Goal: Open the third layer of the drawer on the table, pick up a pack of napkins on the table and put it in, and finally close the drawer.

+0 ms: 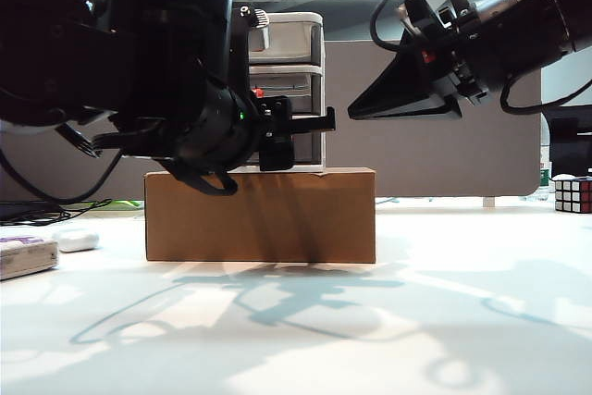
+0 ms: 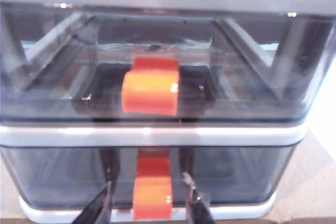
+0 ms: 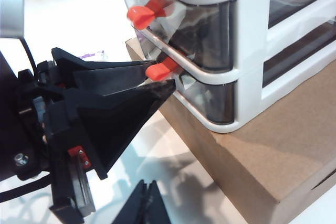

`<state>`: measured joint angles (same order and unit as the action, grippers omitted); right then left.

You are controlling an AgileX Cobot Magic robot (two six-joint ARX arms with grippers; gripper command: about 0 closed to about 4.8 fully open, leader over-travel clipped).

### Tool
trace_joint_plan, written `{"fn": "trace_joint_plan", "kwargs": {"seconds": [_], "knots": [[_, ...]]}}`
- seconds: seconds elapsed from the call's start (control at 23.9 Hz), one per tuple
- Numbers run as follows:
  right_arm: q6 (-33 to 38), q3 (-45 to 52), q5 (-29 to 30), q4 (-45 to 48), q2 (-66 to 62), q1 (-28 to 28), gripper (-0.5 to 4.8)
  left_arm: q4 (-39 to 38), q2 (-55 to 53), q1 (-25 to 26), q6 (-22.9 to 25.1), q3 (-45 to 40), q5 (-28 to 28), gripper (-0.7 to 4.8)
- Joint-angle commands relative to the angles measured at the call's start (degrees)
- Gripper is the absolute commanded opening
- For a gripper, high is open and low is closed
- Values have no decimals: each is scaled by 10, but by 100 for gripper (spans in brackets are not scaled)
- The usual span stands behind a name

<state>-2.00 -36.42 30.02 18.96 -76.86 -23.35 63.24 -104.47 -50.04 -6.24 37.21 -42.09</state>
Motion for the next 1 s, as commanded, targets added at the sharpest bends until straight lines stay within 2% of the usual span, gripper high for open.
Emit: {"fn": "trace_joint_plan", "kwargs": {"seconds": [0.04, 0.08, 0.25, 0.42, 0.84, 1.0], "knots": [[-2, -3, 2, 5, 1, 0, -5, 7, 1, 2, -2, 2, 0, 101], [-2, -3, 2, 4, 1, 0, -5, 7, 1, 2, -2, 2, -1, 78], [-2, -3, 2, 1, 1, 0, -6, 7, 1, 2, -2, 2, -2, 76], [-2, -2, 2, 1, 1, 0, -5, 7, 1, 2, -2, 2, -2, -5], [-2, -2, 2, 1, 1, 0, -5, 5, 1, 1, -2, 1, -5, -6], [-2, -2, 2, 1, 1, 0, -5, 5, 2, -9, -15, -13, -29, -6]]}}
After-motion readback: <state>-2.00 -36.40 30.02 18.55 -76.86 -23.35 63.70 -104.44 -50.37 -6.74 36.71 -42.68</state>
